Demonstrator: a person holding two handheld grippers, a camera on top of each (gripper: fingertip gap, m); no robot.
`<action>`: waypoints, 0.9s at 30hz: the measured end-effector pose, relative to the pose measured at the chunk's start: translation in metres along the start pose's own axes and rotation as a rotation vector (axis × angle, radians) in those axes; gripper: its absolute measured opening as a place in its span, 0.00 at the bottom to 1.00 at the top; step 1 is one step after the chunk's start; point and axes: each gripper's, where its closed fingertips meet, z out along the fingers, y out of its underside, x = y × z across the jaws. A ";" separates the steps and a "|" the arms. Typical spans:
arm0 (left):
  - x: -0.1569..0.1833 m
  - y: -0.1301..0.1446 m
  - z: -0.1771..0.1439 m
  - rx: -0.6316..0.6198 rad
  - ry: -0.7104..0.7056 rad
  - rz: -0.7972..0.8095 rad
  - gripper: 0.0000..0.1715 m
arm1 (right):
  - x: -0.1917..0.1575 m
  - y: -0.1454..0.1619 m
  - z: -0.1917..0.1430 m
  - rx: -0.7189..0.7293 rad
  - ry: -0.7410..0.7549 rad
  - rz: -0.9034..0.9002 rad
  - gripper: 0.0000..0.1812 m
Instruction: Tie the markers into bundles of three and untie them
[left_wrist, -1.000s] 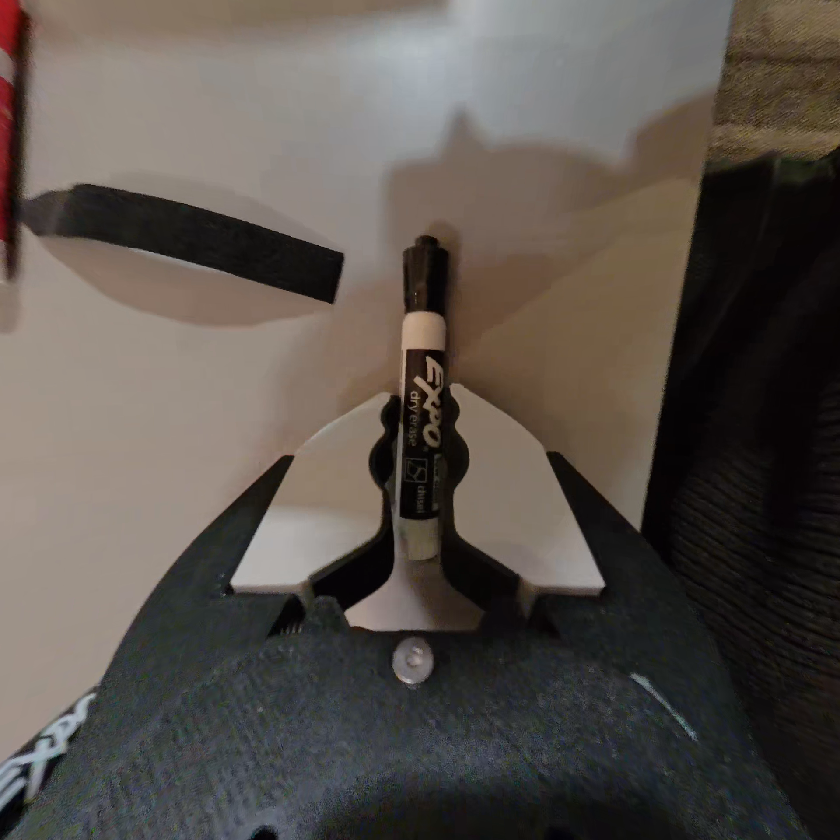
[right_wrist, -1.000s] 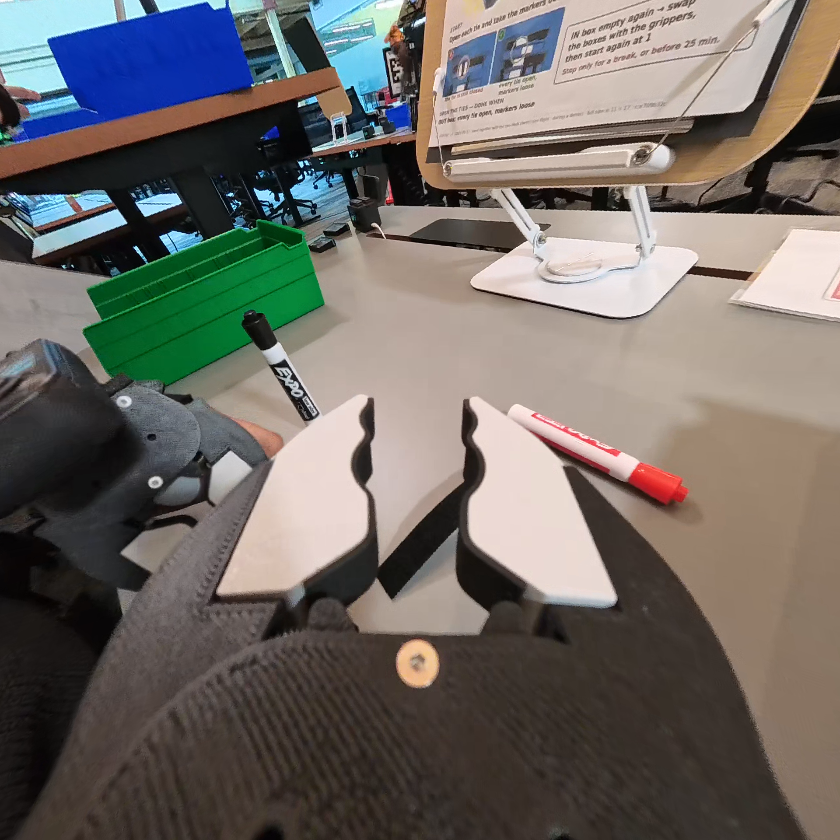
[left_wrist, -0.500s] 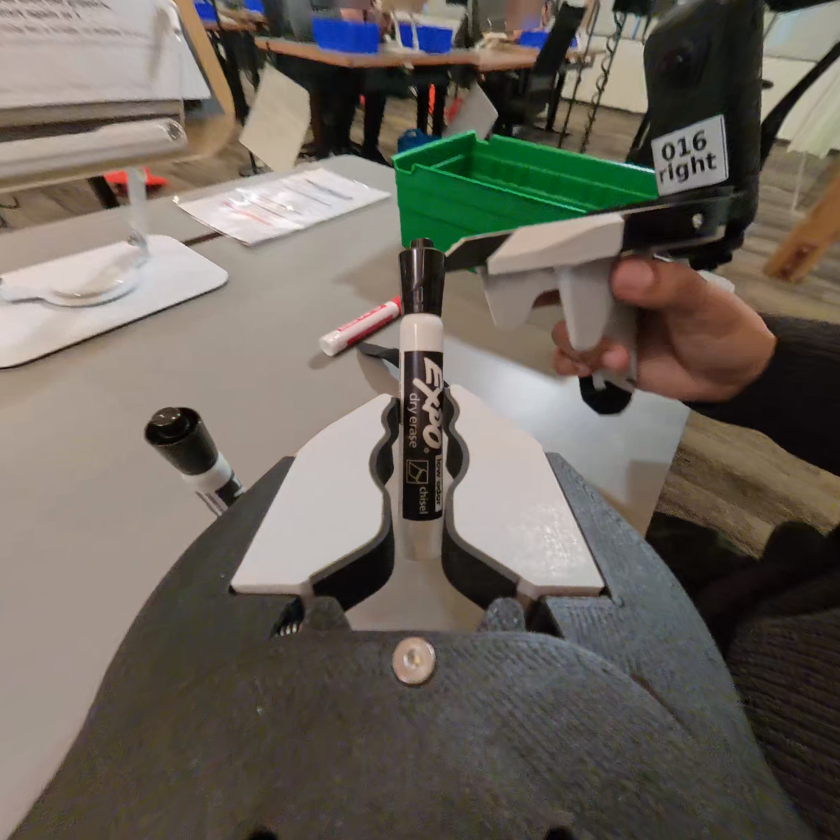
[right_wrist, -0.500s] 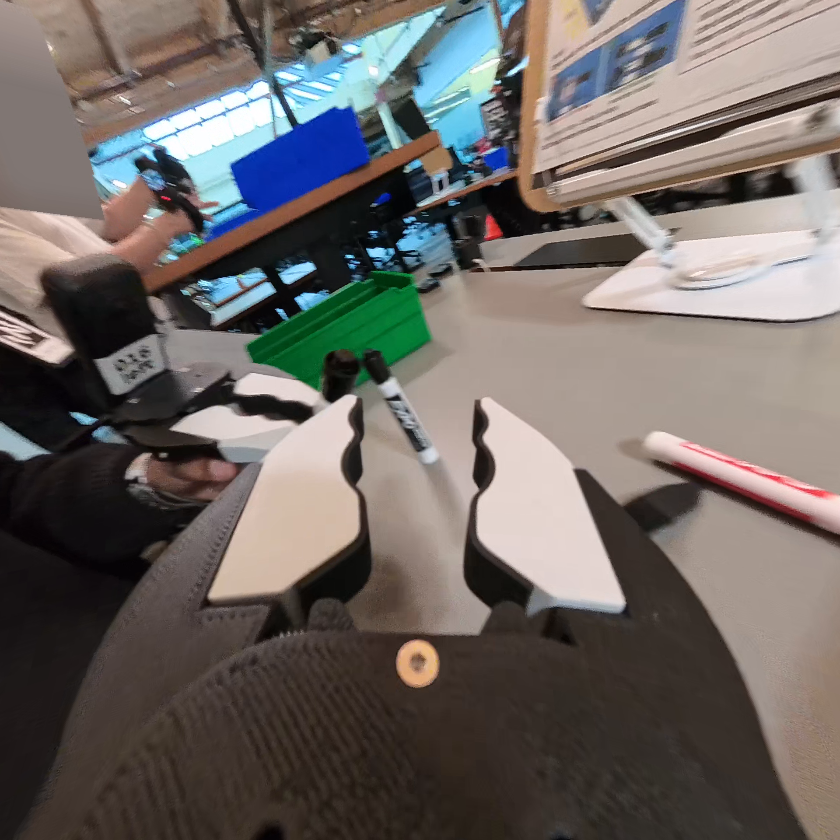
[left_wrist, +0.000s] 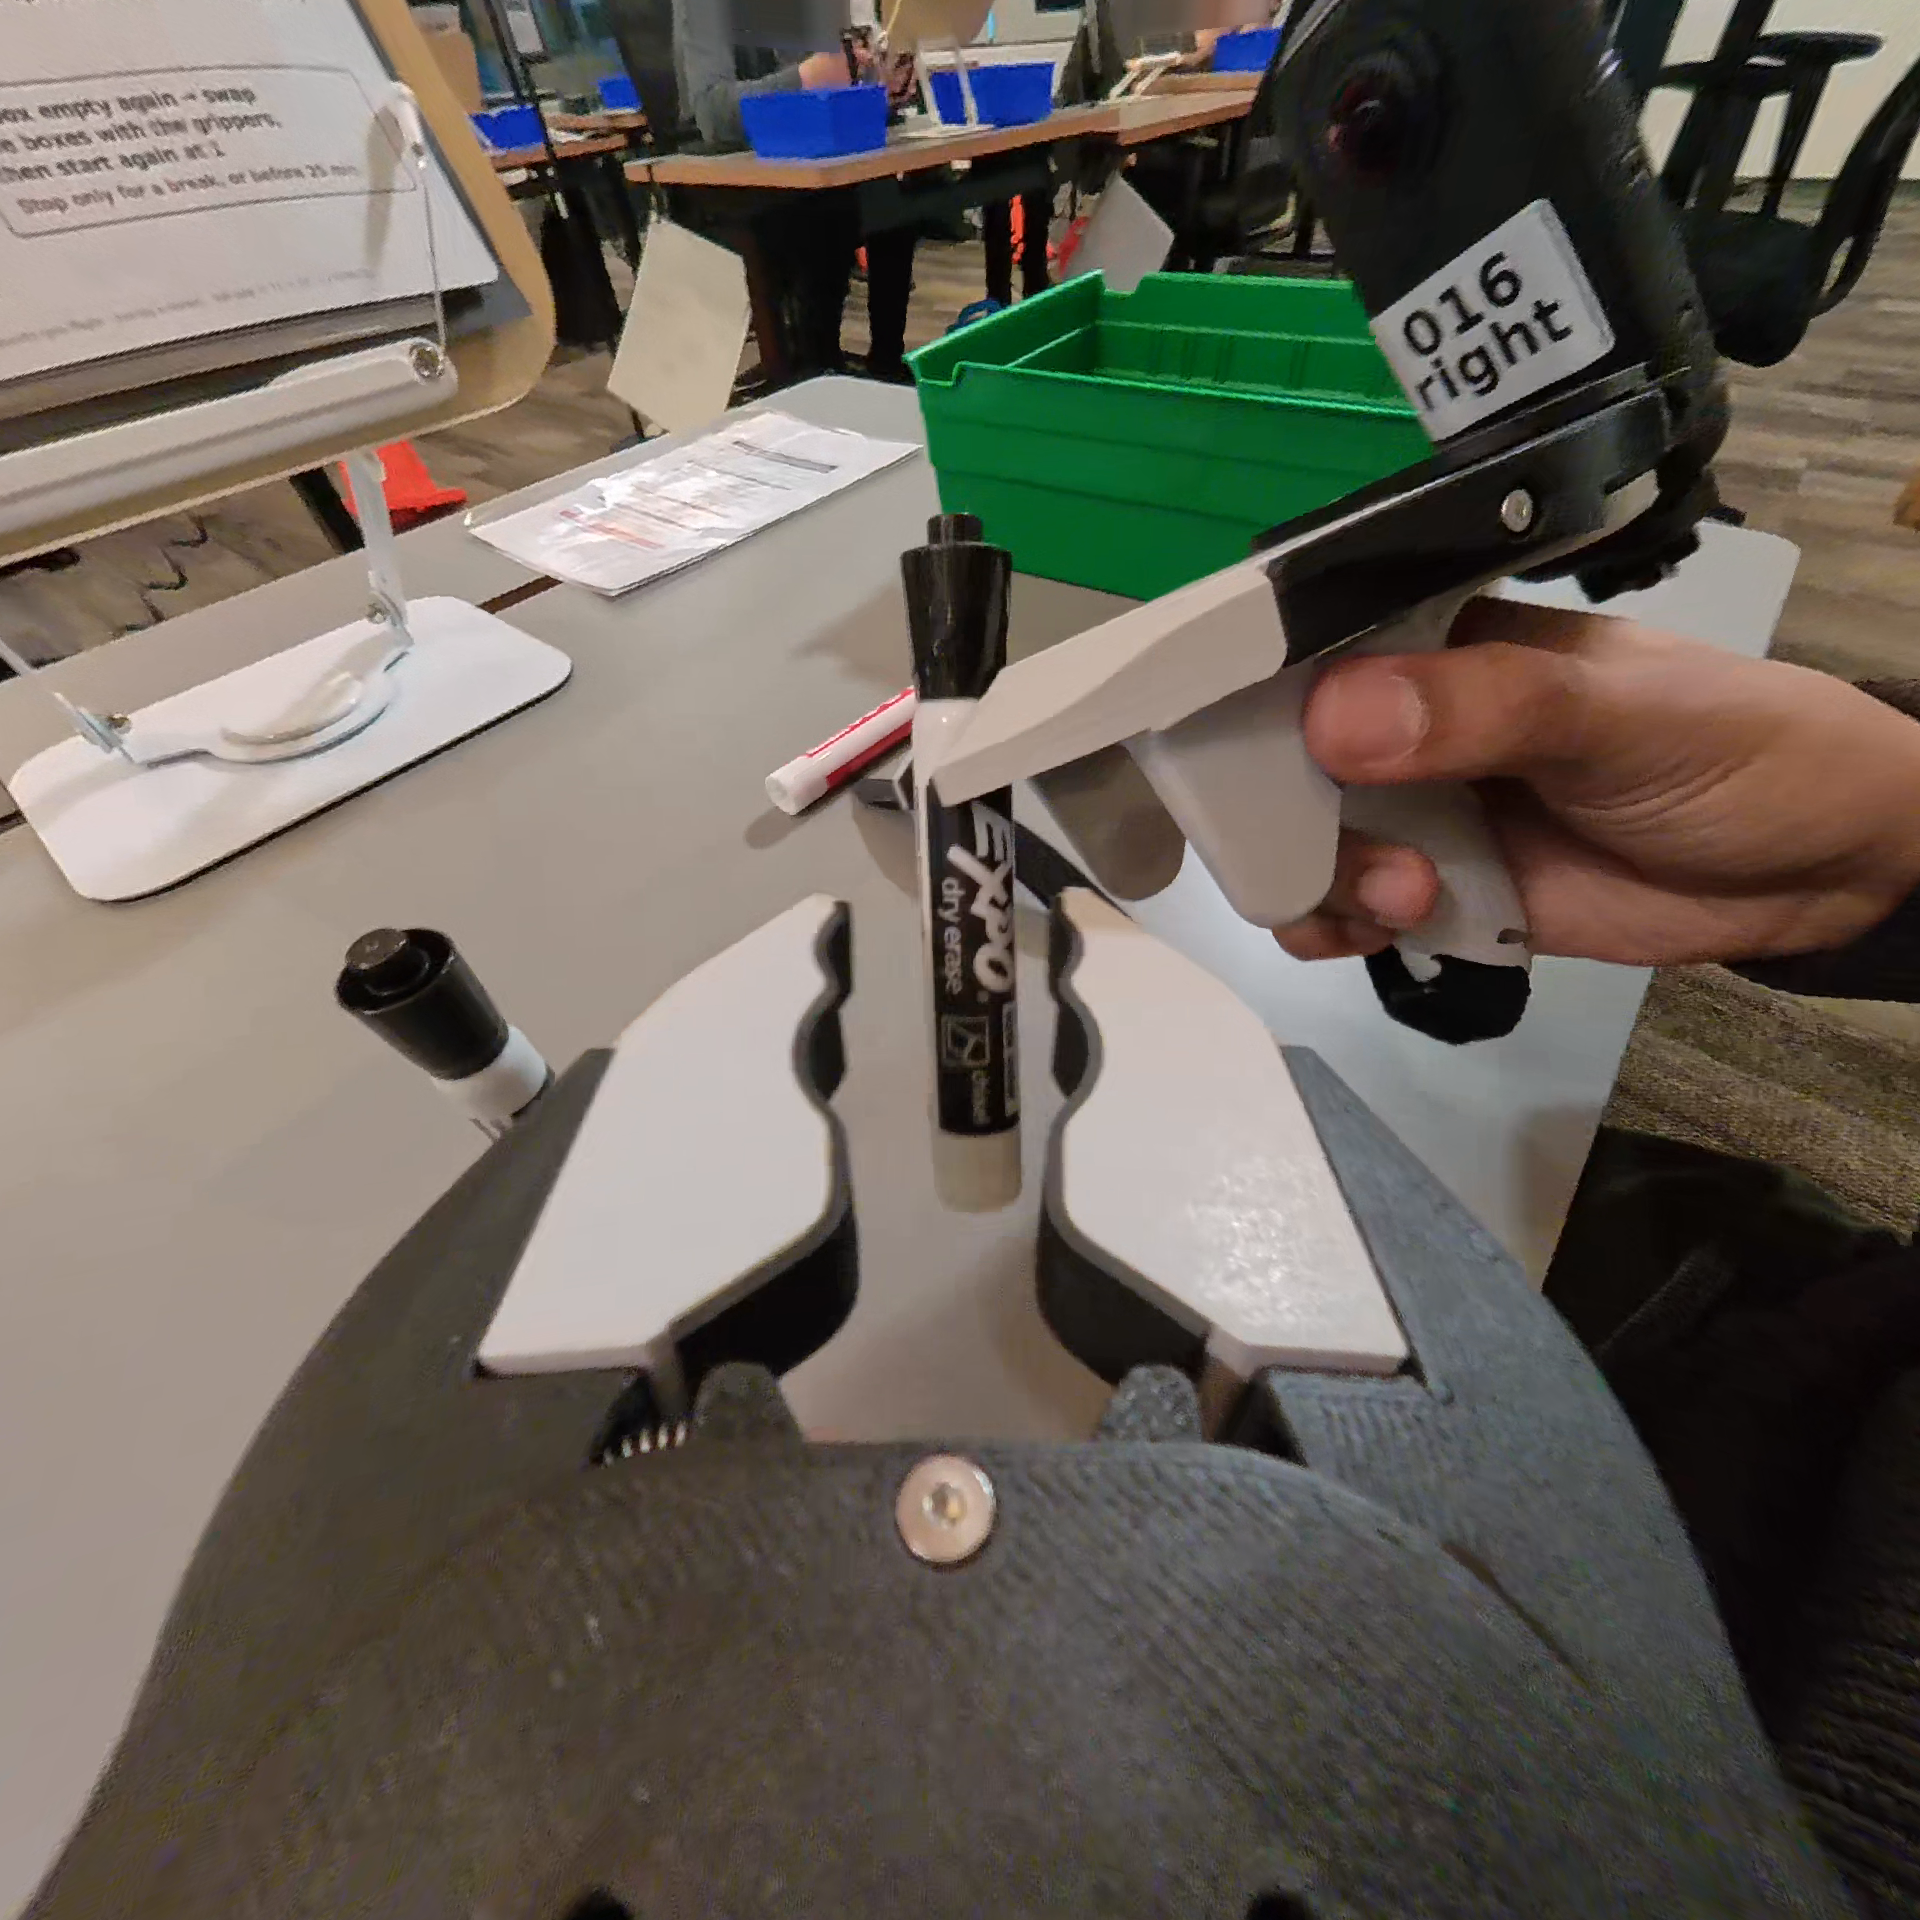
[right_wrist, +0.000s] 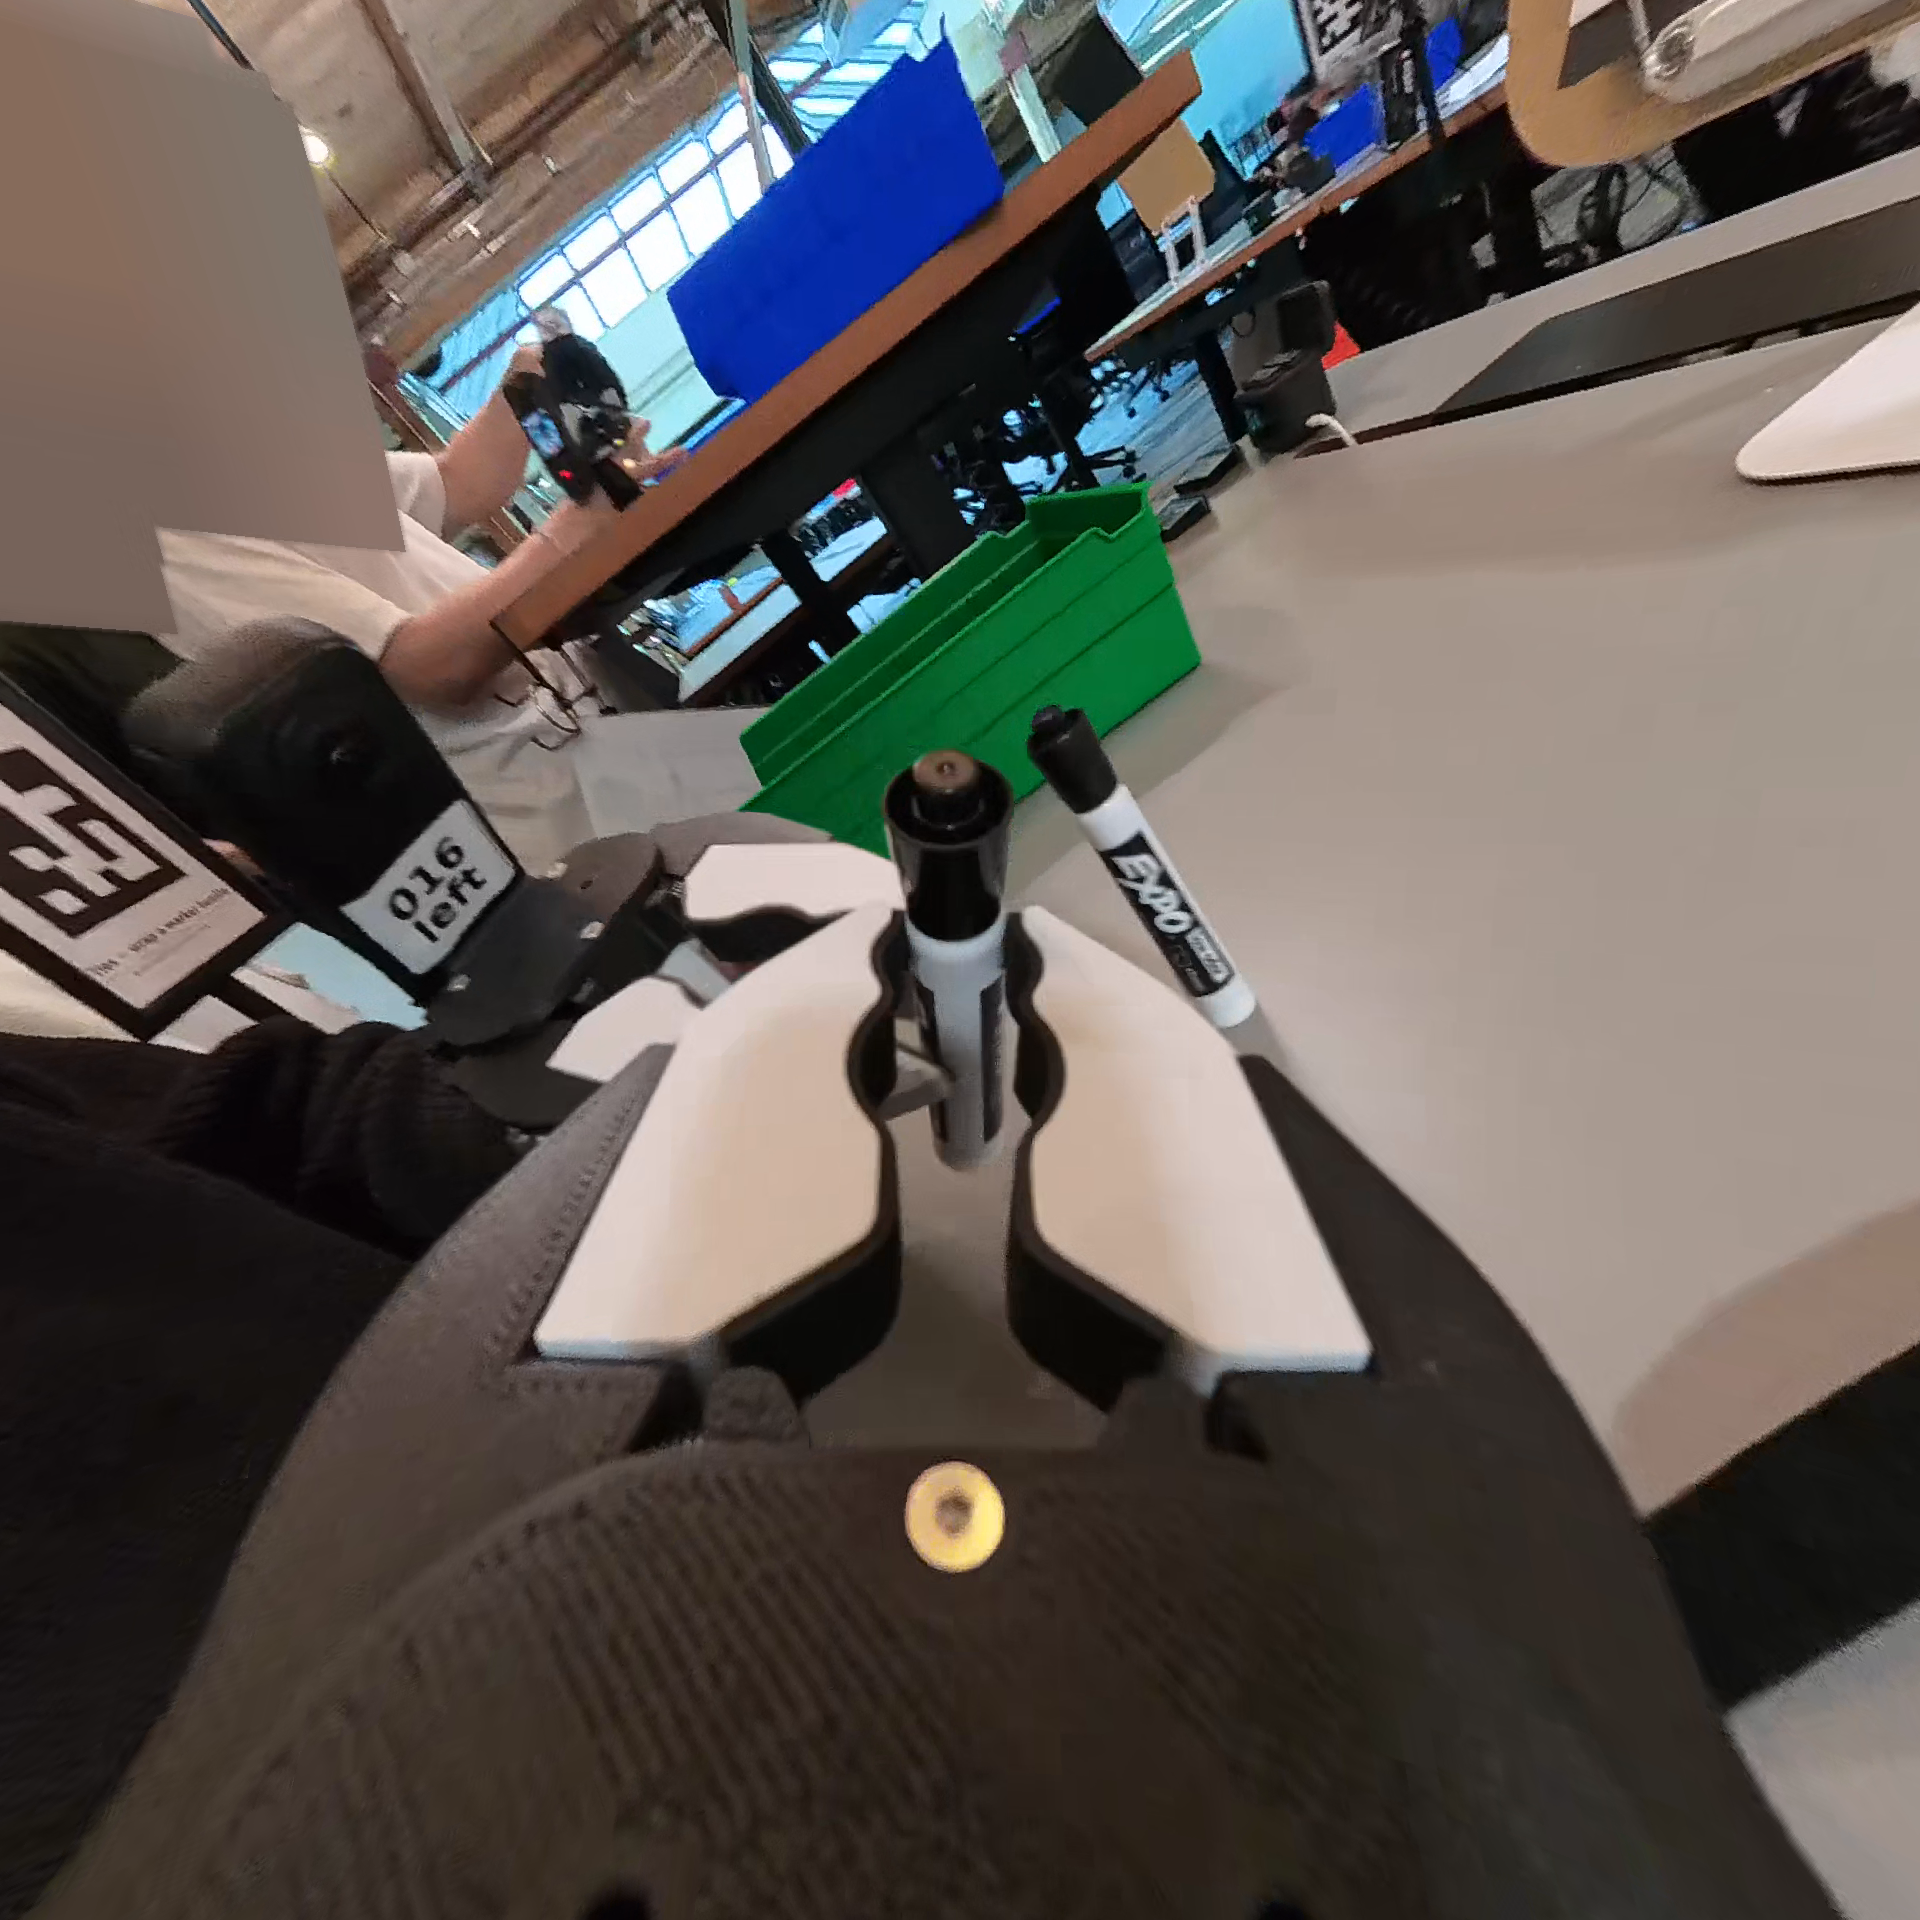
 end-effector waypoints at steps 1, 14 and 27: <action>-0.003 0.000 -0.001 0.001 -0.008 -0.002 0.26 | 0.005 -0.001 -0.001 -0.001 0.021 -0.023 0.10; -0.078 0.039 -0.024 -0.071 -0.265 -0.053 0.32 | 0.061 -0.020 0.051 -0.166 0.090 -0.373 0.10; -0.080 0.063 -0.015 -0.165 -0.213 -0.124 0.31 | 0.073 0.005 0.099 -0.295 -0.035 -0.356 0.10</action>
